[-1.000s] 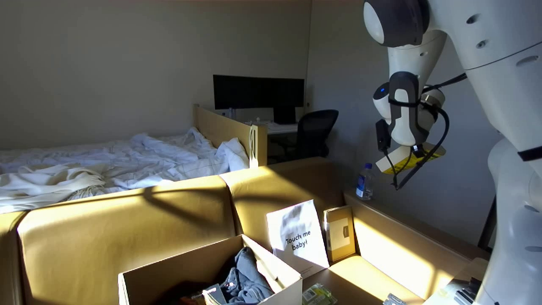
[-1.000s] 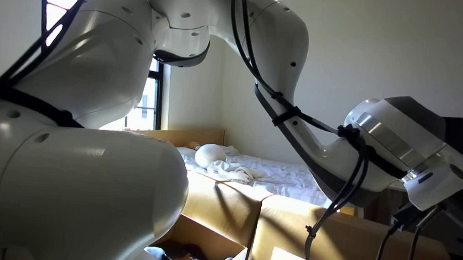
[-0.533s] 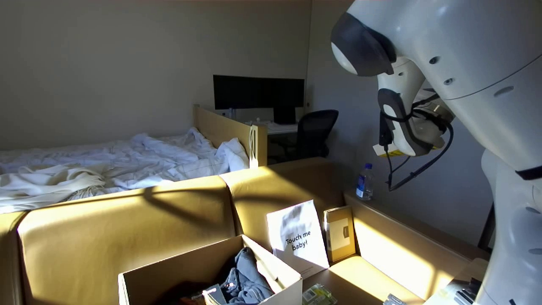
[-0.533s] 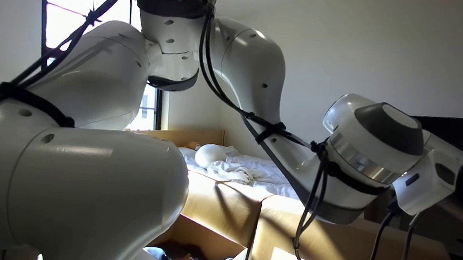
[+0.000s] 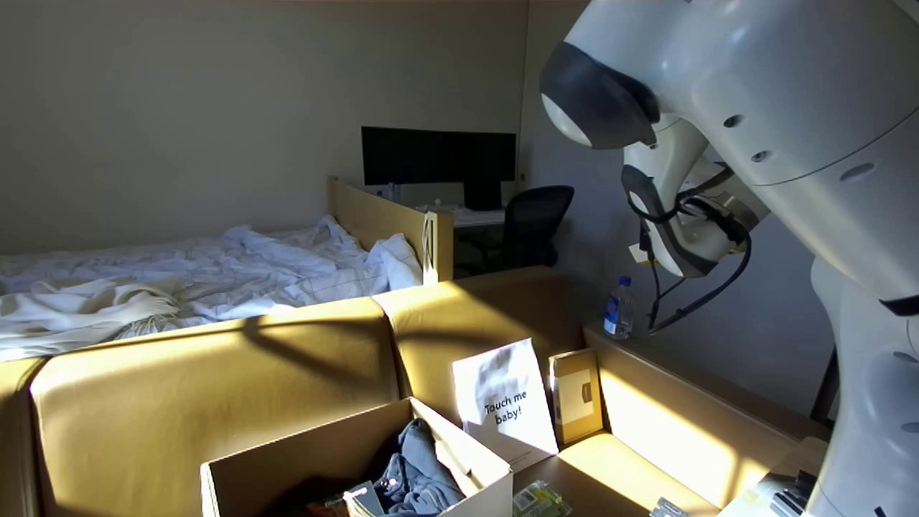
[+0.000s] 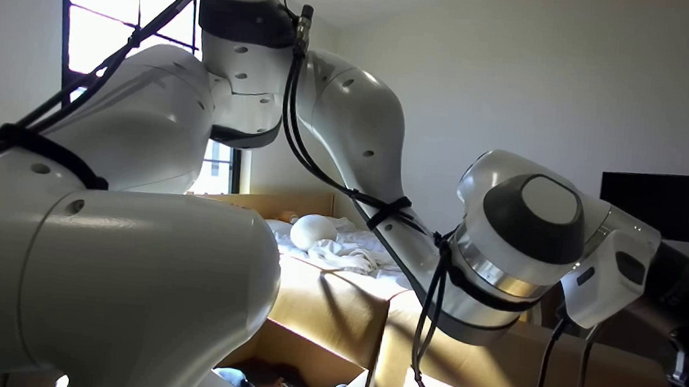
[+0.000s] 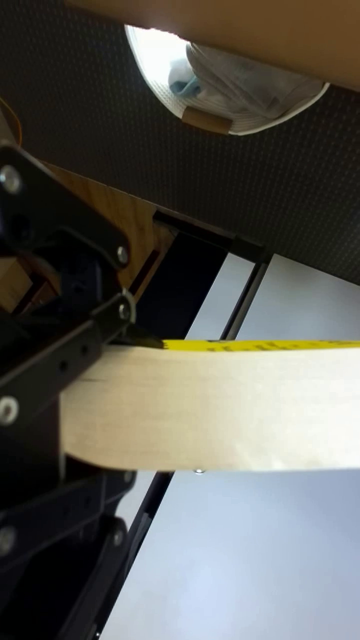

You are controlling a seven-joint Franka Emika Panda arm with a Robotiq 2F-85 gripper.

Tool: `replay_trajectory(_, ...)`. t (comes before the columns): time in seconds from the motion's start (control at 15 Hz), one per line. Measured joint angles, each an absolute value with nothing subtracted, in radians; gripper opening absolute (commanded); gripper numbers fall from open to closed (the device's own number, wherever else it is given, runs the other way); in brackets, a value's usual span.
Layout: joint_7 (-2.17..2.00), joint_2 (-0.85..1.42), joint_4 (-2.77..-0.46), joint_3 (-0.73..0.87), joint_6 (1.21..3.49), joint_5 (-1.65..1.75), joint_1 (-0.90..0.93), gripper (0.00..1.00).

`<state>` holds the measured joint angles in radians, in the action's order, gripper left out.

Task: Remove the yellow book and then the brown book from the box and place them on the right armrest of the chair

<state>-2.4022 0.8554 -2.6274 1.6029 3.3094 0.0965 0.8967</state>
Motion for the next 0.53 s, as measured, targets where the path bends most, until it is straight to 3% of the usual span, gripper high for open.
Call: replay_trajectory(0.53,-2.246,0.869,-2.705,1.278,3.461,-0.331,0.758,0.12)
